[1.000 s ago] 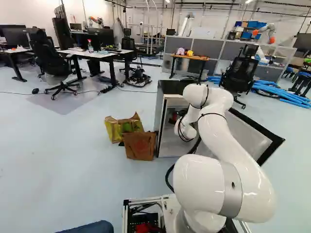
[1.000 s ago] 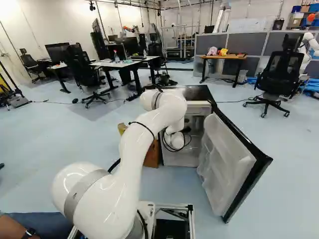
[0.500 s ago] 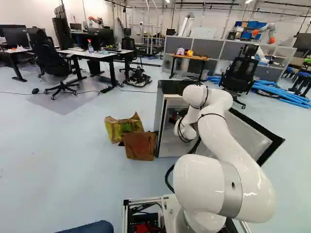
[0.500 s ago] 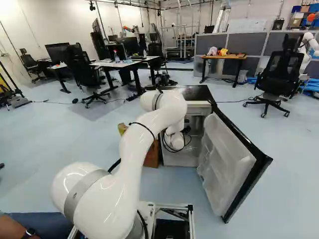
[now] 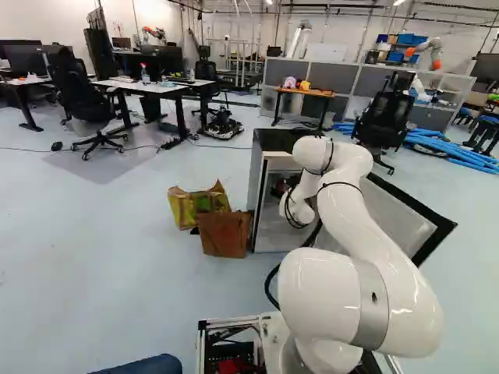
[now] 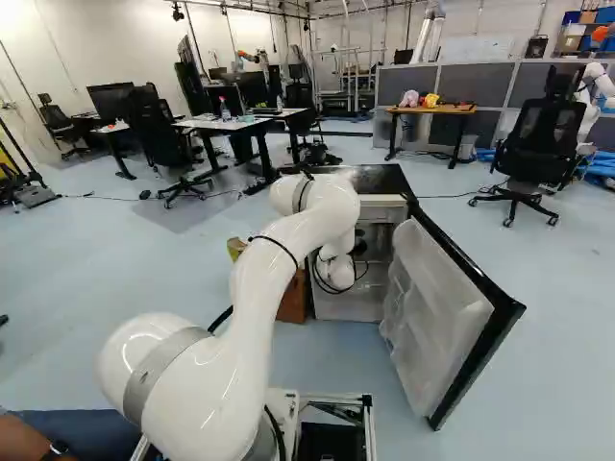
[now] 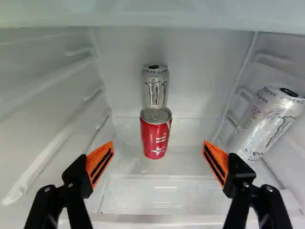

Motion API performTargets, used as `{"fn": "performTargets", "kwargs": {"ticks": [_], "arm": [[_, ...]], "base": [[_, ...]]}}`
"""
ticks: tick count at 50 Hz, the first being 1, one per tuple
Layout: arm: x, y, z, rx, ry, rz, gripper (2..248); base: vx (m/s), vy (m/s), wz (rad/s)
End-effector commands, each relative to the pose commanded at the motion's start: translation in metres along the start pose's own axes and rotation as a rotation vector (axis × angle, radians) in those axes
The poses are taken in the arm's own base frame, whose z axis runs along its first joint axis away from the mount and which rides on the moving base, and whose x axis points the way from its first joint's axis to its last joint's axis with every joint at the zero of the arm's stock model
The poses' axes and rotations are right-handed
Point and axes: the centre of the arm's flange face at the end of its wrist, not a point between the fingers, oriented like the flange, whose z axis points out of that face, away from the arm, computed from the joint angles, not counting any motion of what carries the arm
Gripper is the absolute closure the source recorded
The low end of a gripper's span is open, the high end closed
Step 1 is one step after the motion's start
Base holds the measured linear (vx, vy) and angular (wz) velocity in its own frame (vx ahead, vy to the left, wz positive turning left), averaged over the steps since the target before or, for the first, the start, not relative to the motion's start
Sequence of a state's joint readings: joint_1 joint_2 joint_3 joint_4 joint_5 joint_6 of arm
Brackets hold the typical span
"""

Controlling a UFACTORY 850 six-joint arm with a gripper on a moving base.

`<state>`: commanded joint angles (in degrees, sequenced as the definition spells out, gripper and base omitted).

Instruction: Grab a drink from the fridge

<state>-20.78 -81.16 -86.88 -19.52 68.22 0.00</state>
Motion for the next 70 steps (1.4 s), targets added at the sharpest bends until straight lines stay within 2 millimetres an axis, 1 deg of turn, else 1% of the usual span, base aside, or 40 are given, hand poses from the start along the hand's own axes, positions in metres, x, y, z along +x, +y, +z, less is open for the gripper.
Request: {"fn": "performTargets", "kwargs": {"ticks": [20, 21, 25, 26, 30, 31, 36, 37, 51, 52, 57, 58, 62, 63, 70], "arm": [[0.0001, -0.0023, 0.0027, 0.004, 0.004, -0.002, 3], [0.0001, -0.0023, 0.0027, 0.004, 0.004, -0.002, 8], [0.0001, -0.0023, 0.0027, 0.004, 0.004, -0.002, 8], [0.0001, -0.0023, 0.0027, 0.004, 0.004, -0.002, 21], [0.0001, -0.0023, 0.0027, 0.004, 0.004, -0.002, 21], [0.0001, -0.0023, 0.0027, 0.004, 0.004, -0.002, 34], [0.0001, -0.0023, 0.0027, 0.004, 0.004, -0.002, 34], [0.0001, -0.0023, 0.0027, 0.004, 0.004, -0.002, 43], [0.0001, -0.0023, 0.0027, 0.004, 0.004, -0.002, 42], [0.0001, -0.0023, 0.0027, 0.004, 0.004, -0.002, 55], [0.0001, -0.0023, 0.0027, 0.004, 0.004, -0.002, 55], [0.0001, -0.0023, 0.0027, 0.004, 0.004, -0.002, 68], [0.0001, -0.0023, 0.0027, 0.004, 0.004, -0.002, 68], [0.0001, -0.0023, 0.0027, 0.004, 0.004, -0.002, 72], [0.0001, -0.0023, 0.0027, 0.004, 0.004, -0.002, 70]], "base": [[0.000, 0.000, 0.000], [0.000, 0.000, 0.000], [0.000, 0.000, 0.000], [0.000, 0.000, 0.000], [0.000, 0.000, 0.000], [0.000, 0.000, 0.000], [0.000, 0.000, 0.000], [0.000, 0.000, 0.000], [0.000, 0.000, 0.000], [0.000, 0.000, 0.000], [0.000, 0.000, 0.000], [0.000, 0.000, 0.000], [0.000, 0.000, 0.000], [0.000, 0.000, 0.000], [0.000, 0.000, 0.000]]}}
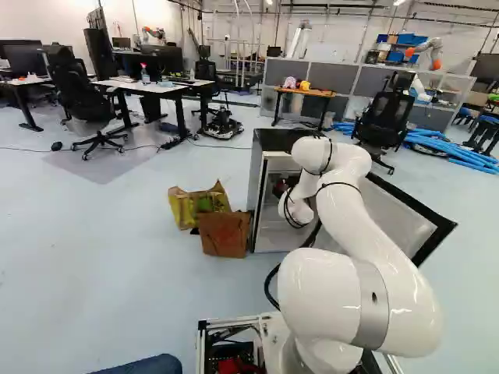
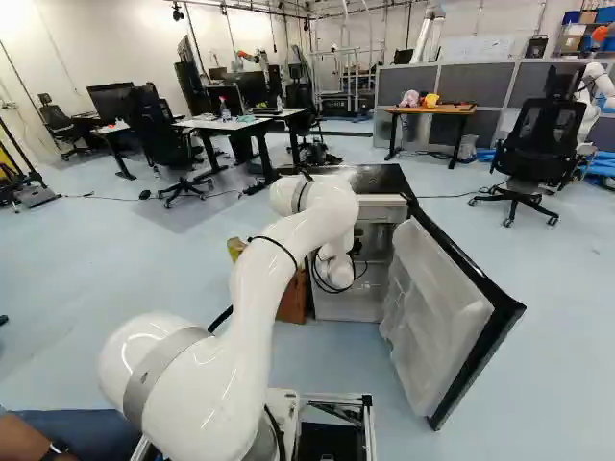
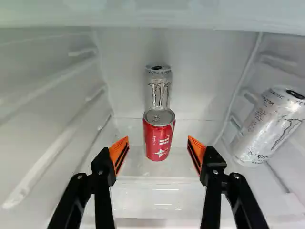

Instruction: Grab a drink from the fridge

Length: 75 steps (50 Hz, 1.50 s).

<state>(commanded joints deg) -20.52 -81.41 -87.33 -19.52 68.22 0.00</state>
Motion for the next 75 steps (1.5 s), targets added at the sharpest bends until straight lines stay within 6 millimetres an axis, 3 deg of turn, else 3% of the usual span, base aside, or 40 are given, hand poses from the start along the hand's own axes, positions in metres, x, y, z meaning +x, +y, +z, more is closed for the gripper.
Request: {"fn": "performTargets", "kwargs": {"ticks": [75], "arm": [[-0.008, 0.000, 0.035, 0.006, 0.005, -0.024, 70]], "base": [[0.000, 0.000, 0.000]]}}
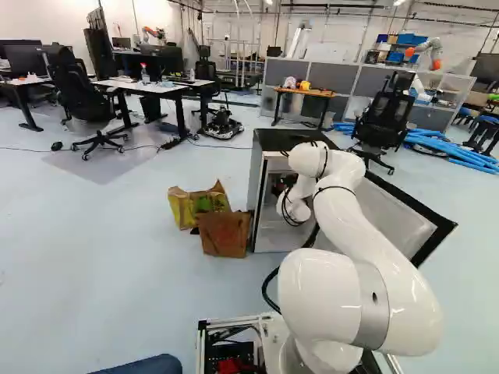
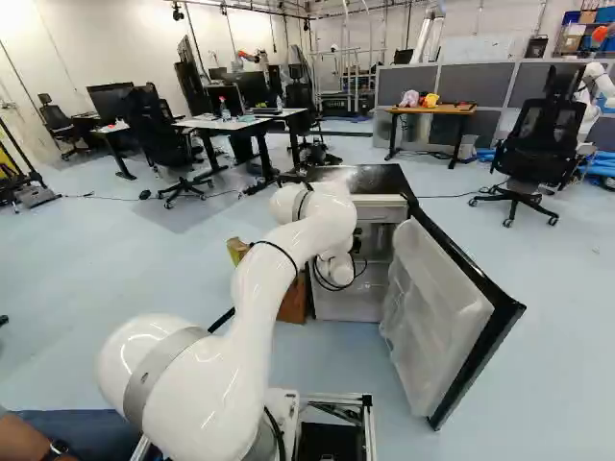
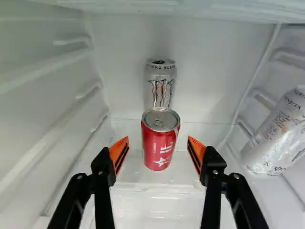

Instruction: Grab a drink from the fridge

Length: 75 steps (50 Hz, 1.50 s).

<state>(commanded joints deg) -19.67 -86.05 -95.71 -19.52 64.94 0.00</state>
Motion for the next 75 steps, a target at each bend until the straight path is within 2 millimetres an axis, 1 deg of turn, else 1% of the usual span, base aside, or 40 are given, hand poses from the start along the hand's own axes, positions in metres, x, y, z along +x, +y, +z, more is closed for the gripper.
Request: {"fn": "performTargets", "kwargs": {"ticks": [13, 28, 29, 33, 34, 38, 39, 43, 44, 55, 75], "arm": [[-0.001, 0.000, 0.007, 0.001, 0.013, -0.005, 70], [-0.001, 0.000, 0.007, 0.001, 0.013, -0.005, 70], [-0.001, 0.000, 0.007, 0.001, 0.013, -0.005, 80], [-0.001, 0.000, 0.007, 0.001, 0.013, -0.005, 80], [-0.001, 0.000, 0.007, 0.001, 0.013, -0.005, 118], [-0.001, 0.000, 0.007, 0.001, 0.013, -0.005, 118], [-0.001, 0.000, 0.007, 0.001, 0.013, -0.005, 151], [-0.001, 0.000, 0.007, 0.001, 0.013, -0.005, 151], [-0.001, 0.000, 0.007, 0.001, 0.013, -0.005, 156], [-0.001, 0.000, 0.005, 0.001, 0.010, -0.004, 156], [0.002, -0.002, -0.011, 0.002, -0.022, 0.007, 156]], "base": [[0.000, 0.000, 0.000], [0.000, 0.000, 0.000], [0.000, 0.000, 0.000], [0.000, 0.000, 0.000], [0.000, 0.000, 0.000], [0.000, 0.000, 0.000], [0.000, 0.000, 0.000], [0.000, 0.000, 0.000], [0.000, 0.000, 0.000], [0.000, 0.000, 0.000], [0.000, 0.000, 0.000]]}}
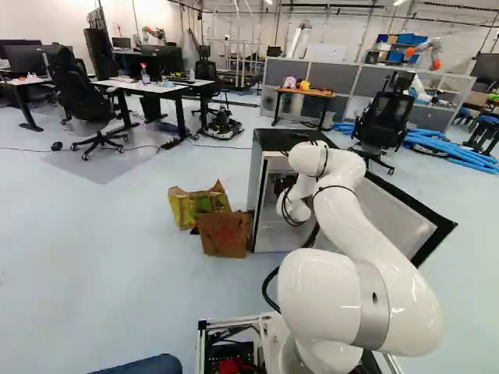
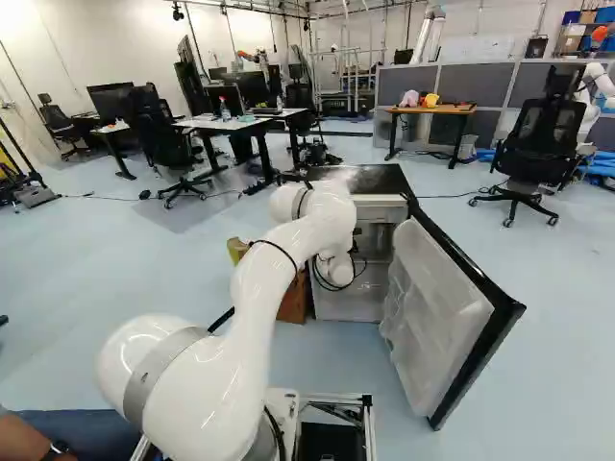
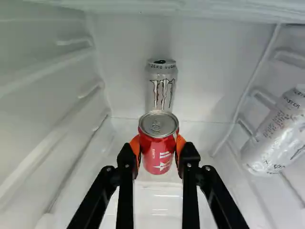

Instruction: Grab a drink from the fridge

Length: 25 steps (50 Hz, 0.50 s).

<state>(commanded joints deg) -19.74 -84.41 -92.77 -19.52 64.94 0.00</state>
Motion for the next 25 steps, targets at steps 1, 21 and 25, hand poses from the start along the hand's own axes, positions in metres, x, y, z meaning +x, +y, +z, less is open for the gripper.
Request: {"fn": "performTargets", "kwargs": {"ticks": [1, 21, 25], "arm": [[0.000, 0.000, -0.001, 0.000, -0.002, 0.001, 156], [0.002, -0.003, -0.020, 0.001, -0.037, 0.013, 156], [0.002, -0.004, -0.025, 0.001, -0.045, 0.016, 156]], "base": [[0.000, 0.000, 0.000], [0.000, 0.000, 0.000], [0.000, 0.000, 0.000]]}}
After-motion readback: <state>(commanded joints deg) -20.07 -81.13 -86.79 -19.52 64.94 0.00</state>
